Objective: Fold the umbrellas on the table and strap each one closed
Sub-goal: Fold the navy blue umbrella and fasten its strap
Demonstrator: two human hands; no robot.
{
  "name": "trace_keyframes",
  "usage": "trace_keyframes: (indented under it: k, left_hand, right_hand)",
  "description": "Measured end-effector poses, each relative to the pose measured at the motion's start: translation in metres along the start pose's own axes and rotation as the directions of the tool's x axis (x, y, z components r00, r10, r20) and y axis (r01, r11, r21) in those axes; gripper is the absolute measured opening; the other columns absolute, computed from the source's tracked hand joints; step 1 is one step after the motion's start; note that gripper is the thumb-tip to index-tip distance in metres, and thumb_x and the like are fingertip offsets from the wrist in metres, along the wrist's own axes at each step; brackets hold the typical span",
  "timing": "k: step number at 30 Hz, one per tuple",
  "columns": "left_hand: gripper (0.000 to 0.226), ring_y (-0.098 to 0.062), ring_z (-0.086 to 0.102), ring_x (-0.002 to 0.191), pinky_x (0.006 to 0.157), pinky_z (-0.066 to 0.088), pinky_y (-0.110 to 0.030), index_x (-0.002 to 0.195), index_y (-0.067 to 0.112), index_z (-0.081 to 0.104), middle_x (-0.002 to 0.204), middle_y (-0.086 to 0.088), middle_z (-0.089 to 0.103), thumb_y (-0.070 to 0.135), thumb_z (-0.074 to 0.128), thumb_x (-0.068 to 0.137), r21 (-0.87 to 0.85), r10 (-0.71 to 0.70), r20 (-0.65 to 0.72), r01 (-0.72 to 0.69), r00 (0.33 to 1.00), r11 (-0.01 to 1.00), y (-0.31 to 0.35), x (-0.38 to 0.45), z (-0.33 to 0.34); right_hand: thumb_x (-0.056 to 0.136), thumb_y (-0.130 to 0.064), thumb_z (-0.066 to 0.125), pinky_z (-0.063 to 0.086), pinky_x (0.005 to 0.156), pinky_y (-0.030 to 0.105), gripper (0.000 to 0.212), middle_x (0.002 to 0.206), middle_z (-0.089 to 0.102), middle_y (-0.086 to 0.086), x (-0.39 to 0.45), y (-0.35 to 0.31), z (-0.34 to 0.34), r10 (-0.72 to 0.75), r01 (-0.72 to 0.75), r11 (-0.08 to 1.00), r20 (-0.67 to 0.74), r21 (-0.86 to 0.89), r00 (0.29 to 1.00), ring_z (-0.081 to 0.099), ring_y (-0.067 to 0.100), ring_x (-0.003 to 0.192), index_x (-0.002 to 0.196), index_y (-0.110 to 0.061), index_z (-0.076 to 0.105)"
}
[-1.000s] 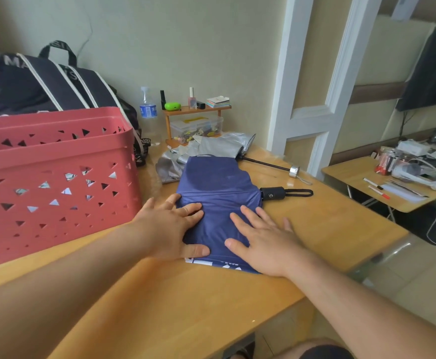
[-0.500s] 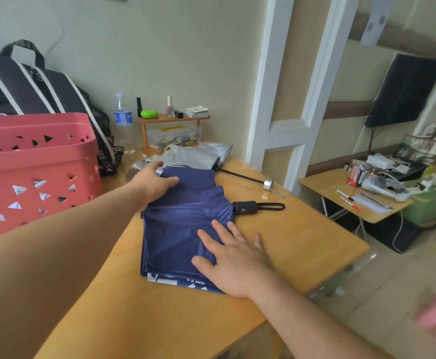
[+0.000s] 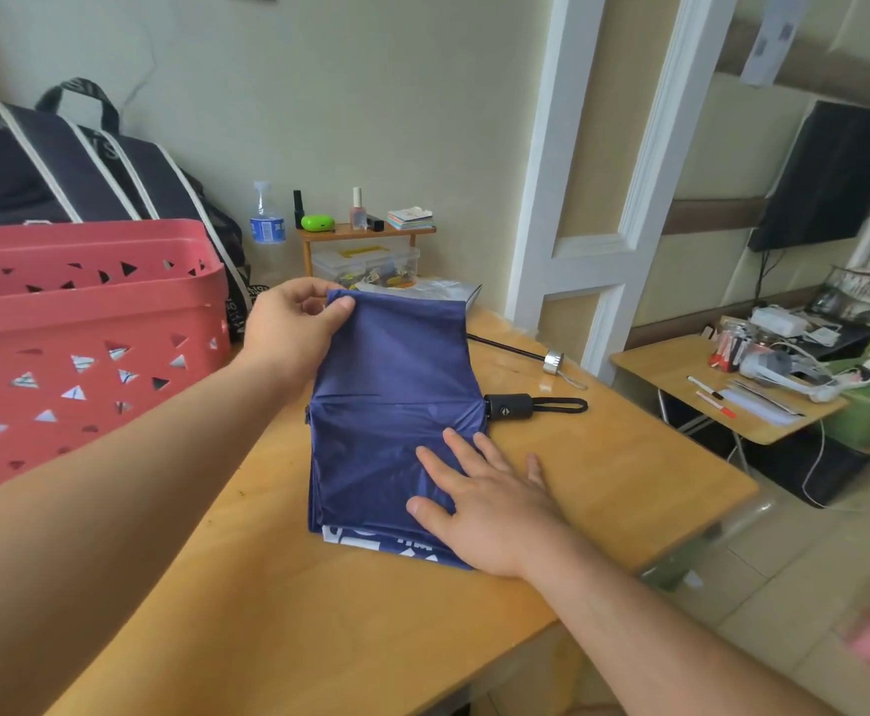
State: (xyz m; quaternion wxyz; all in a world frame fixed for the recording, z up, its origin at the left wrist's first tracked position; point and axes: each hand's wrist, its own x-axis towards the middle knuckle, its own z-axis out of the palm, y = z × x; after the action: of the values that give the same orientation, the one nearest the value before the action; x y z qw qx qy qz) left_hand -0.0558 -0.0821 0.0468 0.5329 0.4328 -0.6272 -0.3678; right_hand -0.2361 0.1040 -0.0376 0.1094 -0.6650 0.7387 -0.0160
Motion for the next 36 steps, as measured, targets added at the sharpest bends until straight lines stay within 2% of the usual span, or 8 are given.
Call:
trace_keyframes:
  k: [3, 7, 17, 22, 27, 30, 34, 36]
  left_hand:
    - [0.007, -0.012, 0.045, 0.069, 0.067, 0.043, -0.030, 0.087, 0.029, 0.075, 0.074, 0.002, 0.050, 0.026, 0.078, 0.093, -0.123, 0.046, -0.043, -0.051, 0.998, 0.991, -0.002, -0.027, -0.008]
    - [0.012, -0.008, 0.040, 0.058, 0.056, 0.037, -0.025, 0.087, 0.029, 0.072, 0.072, 0.003, 0.048, 0.020, 0.075, 0.096, -0.183, 0.083, -0.051, -0.091, 0.995, 0.979, -0.007, -0.060, -0.005]
    - [0.015, -0.011, 0.056, 0.071, 0.070, 0.045, -0.032, 0.086, 0.031, 0.065, 0.079, -0.002, 0.065, 0.023, 0.073, 0.097, -0.016, 0.249, 0.085, -0.249, 0.965, 0.968, -0.029, -0.091, -0.031]
    - [0.014, -0.004, 0.064, 0.113, 0.090, 0.046, -0.026, 0.091, 0.035, 0.061, 0.117, 0.023, 0.070, 0.027, 0.071, 0.097, 0.168, 0.397, 0.118, -0.413, 0.910, 0.895, -0.046, -0.116, -0.035]
    - [0.014, -0.001, 0.061, 0.078, 0.073, 0.045, -0.021, 0.094, 0.035, 0.066, 0.097, 0.019, 0.072, 0.024, 0.073, 0.096, 0.075, 0.355, 0.026, -0.356, 0.935, 0.932, -0.033, -0.118, -0.029]
    - [0.032, 0.001, 0.064, 0.107, 0.091, 0.048, -0.022, 0.117, 0.041, 0.064, 0.118, 0.028, 0.067, 0.031, 0.079, 0.091, 0.092, 0.374, 0.139, -0.389, 0.917, 0.917, -0.036, -0.115, -0.029]
    - [0.062, 0.014, 0.048, 0.126, 0.105, 0.034, -0.008, 0.130, 0.027, 0.062, 0.128, 0.030, 0.056, 0.001, 0.084, 0.079, 0.228, 0.507, 0.240, -0.555, 0.828, 0.800, -0.043, -0.109, -0.028]
    - [0.065, 0.001, 0.054, 0.123, 0.106, 0.035, -0.010, 0.128, 0.022, 0.064, 0.124, 0.020, 0.058, -0.012, 0.075, 0.073, 0.295, 0.515, 0.238, -0.566, 0.824, 0.770, -0.044, -0.103, -0.028]
  right_hand:
    - [0.094, -0.082, 0.012, -0.011, 0.123, 0.063, 0.070, 0.168, -0.020, -0.024, 0.001, 0.000, 0.000, 0.001, -0.001, 1.000, 0.009, -0.003, 1.000, -0.021, 0.010, 0.157, 0.158, -0.058, -0.005]
    - [0.094, -0.082, 0.012, -0.011, 0.123, 0.062, 0.071, 0.168, -0.019, -0.024, 0.001, -0.001, 0.000, 0.005, -0.005, 1.000, 0.011, -0.004, 1.000, -0.021, 0.009, 0.156, 0.158, -0.059, -0.005]
    - [0.095, -0.081, 0.017, -0.005, 0.124, 0.064, 0.071, 0.170, -0.014, -0.024, 0.001, 0.000, 0.001, -0.011, 0.011, 1.000, -0.028, 0.005, 1.000, -0.016, 0.010, 0.158, 0.157, -0.058, -0.007]
    - [0.096, -0.079, 0.019, -0.002, 0.125, 0.063, 0.070, 0.170, -0.012, -0.023, 0.001, 0.002, -0.002, -0.012, 0.012, 1.000, -0.018, -0.003, 1.000, -0.014, 0.009, 0.158, 0.159, -0.055, -0.001]
    - [0.097, -0.078, 0.020, -0.002, 0.125, 0.063, 0.068, 0.169, -0.012, -0.026, 0.000, -0.002, -0.002, -0.011, 0.010, 1.000, -0.023, -0.006, 1.000, -0.014, 0.009, 0.158, 0.158, -0.057, 0.001]
    - [0.097, -0.078, 0.020, -0.003, 0.124, 0.063, 0.069, 0.168, -0.016, -0.027, 0.001, -0.002, -0.002, -0.002, 0.001, 1.000, -0.016, -0.016, 1.000, -0.015, 0.009, 0.158, 0.157, -0.058, -0.007]
    - [0.097, -0.079, 0.015, -0.006, 0.124, 0.062, 0.068, 0.168, -0.021, -0.025, 0.001, -0.001, -0.002, 0.014, -0.013, 0.999, 0.019, -0.042, 1.000, -0.020, 0.008, 0.157, 0.156, -0.060, -0.012]
    - [0.097, -0.079, 0.014, -0.007, 0.124, 0.062, 0.067, 0.168, -0.022, -0.025, 0.001, -0.002, -0.002, 0.008, -0.006, 0.999, 0.026, -0.052, 1.000, -0.021, 0.009, 0.156, 0.156, -0.060, -0.012]
